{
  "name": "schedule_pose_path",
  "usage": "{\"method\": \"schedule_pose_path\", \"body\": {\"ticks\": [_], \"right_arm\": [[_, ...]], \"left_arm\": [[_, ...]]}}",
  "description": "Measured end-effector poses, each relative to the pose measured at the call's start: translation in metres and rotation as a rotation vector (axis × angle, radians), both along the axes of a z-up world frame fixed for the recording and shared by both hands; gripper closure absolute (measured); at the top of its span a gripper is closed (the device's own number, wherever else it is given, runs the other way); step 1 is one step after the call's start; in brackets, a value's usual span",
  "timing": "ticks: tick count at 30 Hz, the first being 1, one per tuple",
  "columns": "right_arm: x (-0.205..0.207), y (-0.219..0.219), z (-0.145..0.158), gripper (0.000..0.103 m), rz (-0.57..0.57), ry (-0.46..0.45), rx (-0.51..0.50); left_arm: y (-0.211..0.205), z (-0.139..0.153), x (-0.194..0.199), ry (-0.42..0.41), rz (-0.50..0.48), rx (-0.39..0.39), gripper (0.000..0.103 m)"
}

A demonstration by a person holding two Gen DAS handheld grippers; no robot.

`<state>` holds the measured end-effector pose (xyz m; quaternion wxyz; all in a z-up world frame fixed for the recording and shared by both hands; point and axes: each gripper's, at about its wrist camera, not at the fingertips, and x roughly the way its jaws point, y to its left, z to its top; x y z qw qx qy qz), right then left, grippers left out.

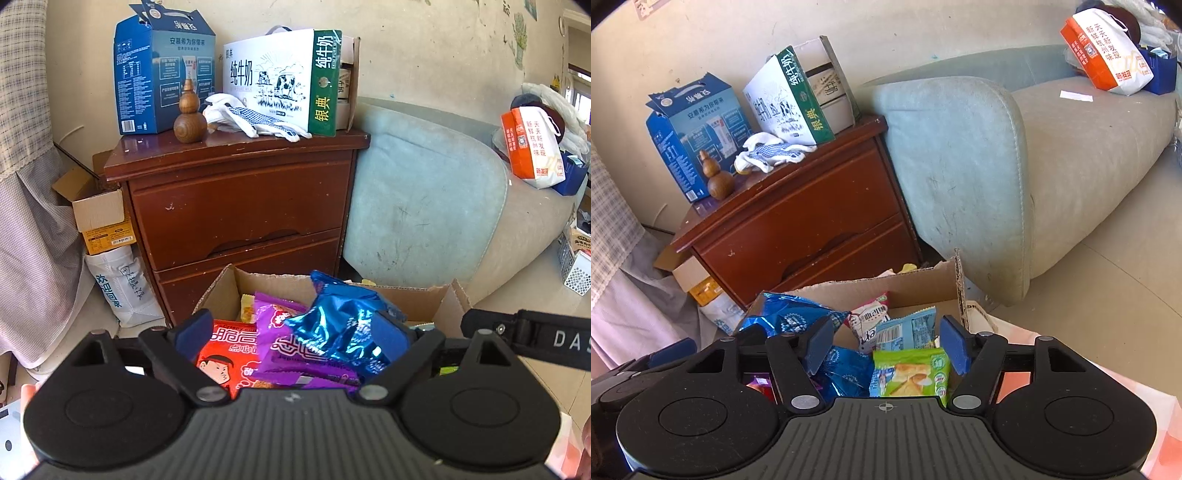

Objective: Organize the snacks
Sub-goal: 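Lower both bags into the box and open both tools, then withdraw the left tool toward the yellow bag while the right tool moves to the light blue bag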

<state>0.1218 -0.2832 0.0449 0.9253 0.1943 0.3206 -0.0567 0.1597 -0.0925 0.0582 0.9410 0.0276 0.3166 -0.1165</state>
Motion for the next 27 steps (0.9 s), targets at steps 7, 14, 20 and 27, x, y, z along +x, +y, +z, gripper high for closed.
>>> {"method": "schedule_pose_path", "body": {"ticks": [7, 14, 20, 27], "right_arm": [[-0.007, 0.013, 0.006, 0.033, 0.056, -0.003, -0.026], [-0.015, 0.037, 0.008, 0.031, 0.123, -0.004, -0.054], [-0.021, 0.062, 0.004, 0.031, 0.201, 0.004, -0.069], [-0.033, 0.099, -0.011, 0.031, 0.298, 0.058, -0.108]], "left_arm": [[0.029, 0.004, -0.016, 0.022, 0.051, 0.005, 0.009], [0.058, -0.004, -0.034, 0.074, 0.086, 0.034, 0.009], [0.095, -0.003, -0.05, 0.083, 0.132, 0.05, 0.008], [0.147, -0.011, -0.06, 0.127, 0.217, 0.057, 0.008]]}}
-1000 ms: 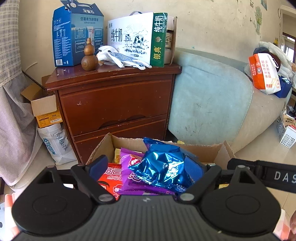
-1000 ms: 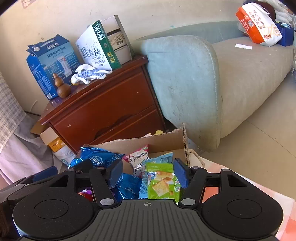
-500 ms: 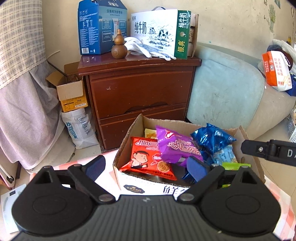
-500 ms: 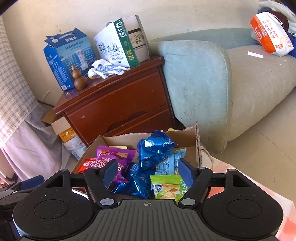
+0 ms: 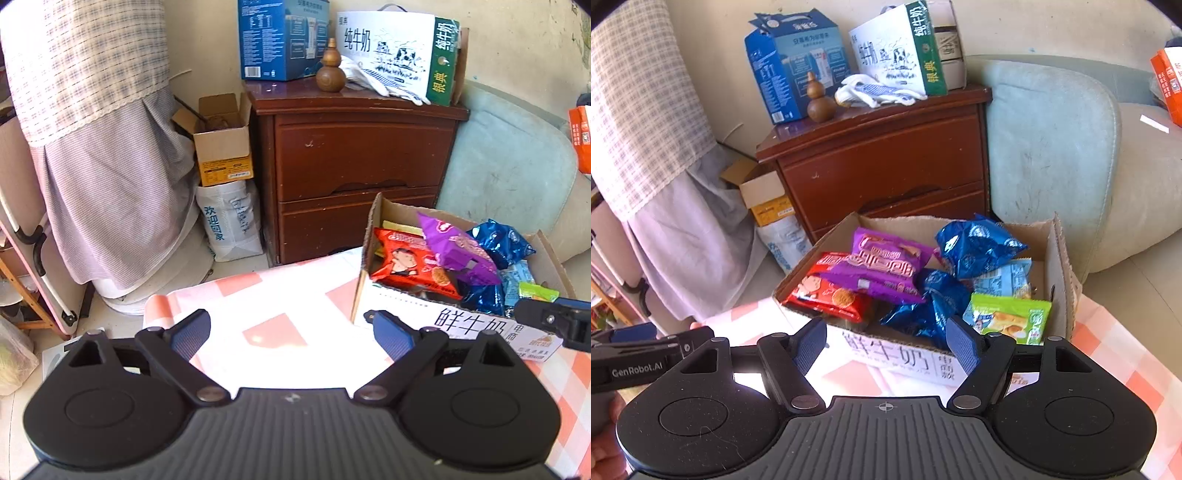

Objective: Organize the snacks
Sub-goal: 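Withdraw the left tool toward the yellow bag while the right tool moves to the light blue bag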

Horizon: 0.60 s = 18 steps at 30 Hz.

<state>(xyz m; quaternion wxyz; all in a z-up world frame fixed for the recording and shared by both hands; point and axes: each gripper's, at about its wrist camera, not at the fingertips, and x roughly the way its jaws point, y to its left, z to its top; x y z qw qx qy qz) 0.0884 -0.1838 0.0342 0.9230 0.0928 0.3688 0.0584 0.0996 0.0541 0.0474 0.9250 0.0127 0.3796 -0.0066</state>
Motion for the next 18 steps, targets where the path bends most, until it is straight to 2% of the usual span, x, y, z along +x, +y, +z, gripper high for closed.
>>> {"method": "schedule_pose_path", "body": {"ticks": [6, 12, 18], "right_arm": [[-0.017, 0.037, -0.016, 0.029, 0.122, 0.055, -0.003], [-0.021, 0.074, -0.034, 0.028, 0.299, 0.103, -0.009], [-0.02, 0.096, -0.049, 0.028, 0.396, 0.146, -0.006]], "left_arm": [[0.034, -0.014, -0.008, 0.054, 0.046, 0.011, 0.008], [0.057, -0.031, -0.01, 0.109, 0.079, 0.066, 0.008], [0.078, -0.054, -0.01, 0.185, 0.105, 0.066, 0.009]]}}
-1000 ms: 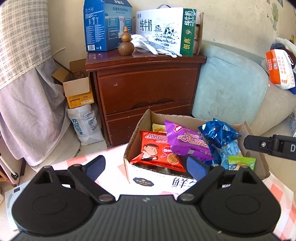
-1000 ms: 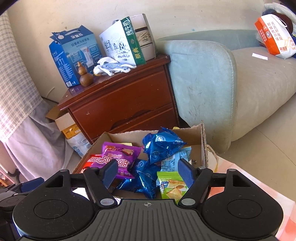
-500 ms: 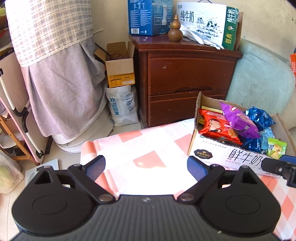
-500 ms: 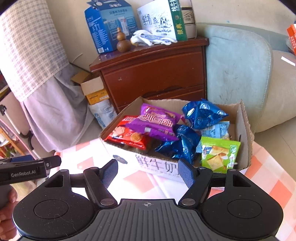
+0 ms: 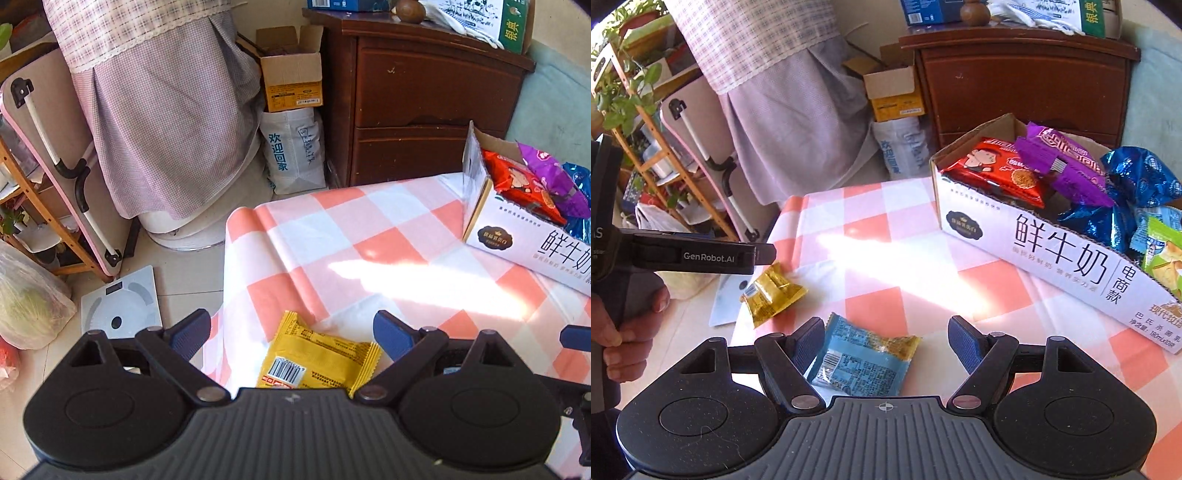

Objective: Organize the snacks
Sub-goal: 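Withdraw the left tool toward the yellow bag while the right tool moves to the light blue bag, then grasp the yellow bag with the left tool while the right tool grasps the light blue bag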

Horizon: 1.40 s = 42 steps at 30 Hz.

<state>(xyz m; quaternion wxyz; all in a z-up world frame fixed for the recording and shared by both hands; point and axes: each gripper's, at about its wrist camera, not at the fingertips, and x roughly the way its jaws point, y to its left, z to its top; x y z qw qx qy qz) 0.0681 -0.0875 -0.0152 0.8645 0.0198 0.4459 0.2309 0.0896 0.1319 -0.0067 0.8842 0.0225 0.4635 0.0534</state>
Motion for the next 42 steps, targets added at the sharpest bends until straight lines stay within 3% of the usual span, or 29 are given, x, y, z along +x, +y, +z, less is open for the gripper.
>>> {"method": "schedule_pose_path", "body": {"ticks": [10, 17, 22, 31, 37, 41, 42], "right_arm": [[0.005, 0.03, -0.018, 0.028, 0.117, -0.039, -0.036], [0.01, 0.045, -0.037, 0.024, 0.194, -0.012, -0.097], [0.009, 0.046, -0.045, 0.023, 0.211, 0.028, -0.137], [-0.013, 0.051, -0.044, 0.021, 0.305, 0.037, -0.202], [-0.015, 0.055, -0.045, 0.021, 0.259, 0.014, -0.221], [-0.02, 0.058, -0.047, 0.029, 0.253, -0.033, -0.283], [-0.02, 0.057, -0.046, 0.037, 0.252, -0.042, -0.292]], "left_arm": [[0.016, -0.016, -0.001, 0.085, 0.054, -0.062, 0.009], [0.017, -0.025, 0.008, 0.145, 0.118, -0.2, 0.009], [0.01, -0.03, 0.014, 0.151, 0.145, -0.185, 0.009], [-0.003, -0.043, 0.022, 0.157, 0.099, -0.117, 0.01], [-0.009, -0.045, 0.025, 0.141, 0.069, -0.107, 0.015], [-0.011, -0.045, 0.026, 0.133, 0.05, -0.117, 0.02], [-0.012, -0.044, 0.025, 0.131, 0.038, -0.125, 0.023]]}}
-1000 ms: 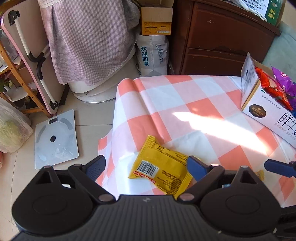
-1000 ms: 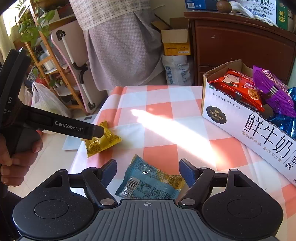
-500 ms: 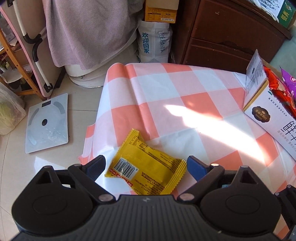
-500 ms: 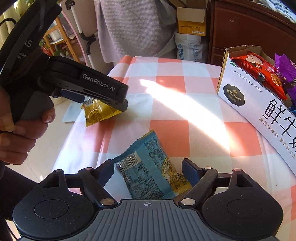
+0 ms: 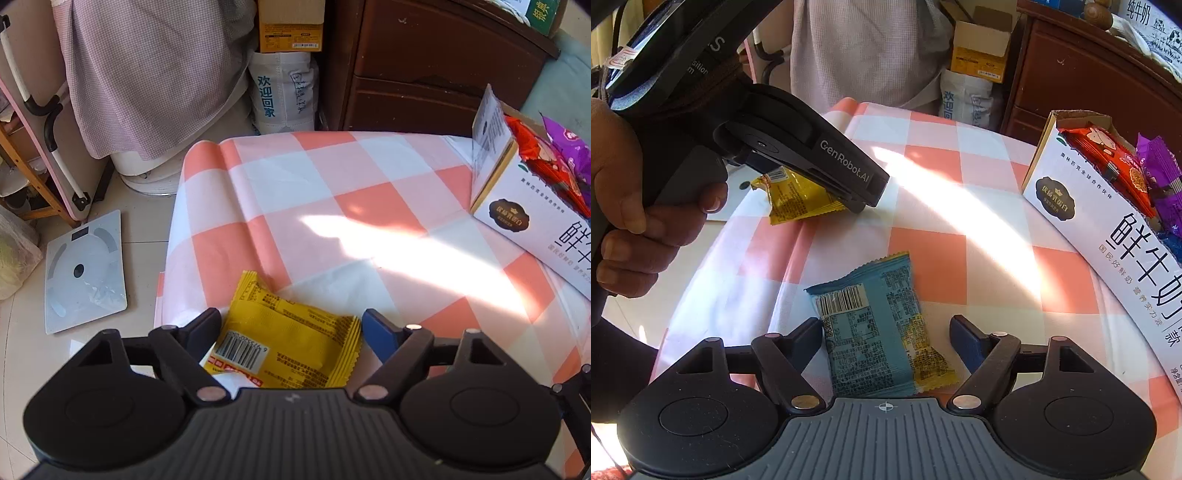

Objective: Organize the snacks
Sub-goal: 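Grasp the yellow bag with the left tool while the right tool grasps the light blue bag, then lift both held bags and carry them over the box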

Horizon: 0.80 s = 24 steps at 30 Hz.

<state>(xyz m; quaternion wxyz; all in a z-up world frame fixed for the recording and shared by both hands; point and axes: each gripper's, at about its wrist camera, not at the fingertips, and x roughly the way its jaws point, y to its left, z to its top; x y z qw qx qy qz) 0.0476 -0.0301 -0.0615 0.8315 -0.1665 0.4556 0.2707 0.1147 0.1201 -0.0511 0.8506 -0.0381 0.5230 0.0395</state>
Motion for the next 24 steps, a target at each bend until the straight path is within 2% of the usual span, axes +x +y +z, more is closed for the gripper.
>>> {"method": "schedule_pose_path", "body": {"ticks": [1, 3, 5, 9, 13, 18, 22, 24], "right_arm": [[-0.001, -0.001, 0.001, 0.045, -0.001, -0.006, -0.002], [0.0, -0.005, 0.004, 0.052, -0.014, 0.0, 0.011], [0.003, -0.009, 0.006, 0.053, -0.036, 0.008, 0.02], [0.007, -0.023, 0.008, 0.053, -0.093, 0.013, 0.012], [0.01, -0.041, 0.013, 0.053, -0.164, 0.013, 0.02], [0.015, -0.058, 0.016, 0.053, -0.231, 0.003, 0.022], [0.019, -0.07, 0.015, 0.053, -0.28, 0.009, 0.01], [0.021, -0.076, 0.014, 0.053, -0.297, 0.013, 0.009]], "left_arm": [[-0.001, 0.0, 0.0, -0.001, -0.011, -0.009, 0.026], [-0.006, 0.0, -0.001, -0.003, -0.03, -0.011, 0.028], [-0.012, 0.0, -0.003, -0.01, -0.06, -0.001, 0.032], [-0.019, 0.004, -0.006, -0.019, -0.108, -0.04, 0.04], [-0.029, 0.005, -0.008, -0.022, -0.148, -0.055, 0.041], [-0.04, 0.005, -0.012, -0.025, -0.189, -0.062, 0.04], [-0.052, 0.004, -0.018, -0.023, -0.265, -0.063, 0.03], [-0.059, 0.002, -0.022, -0.021, -0.31, -0.036, 0.027]]}}
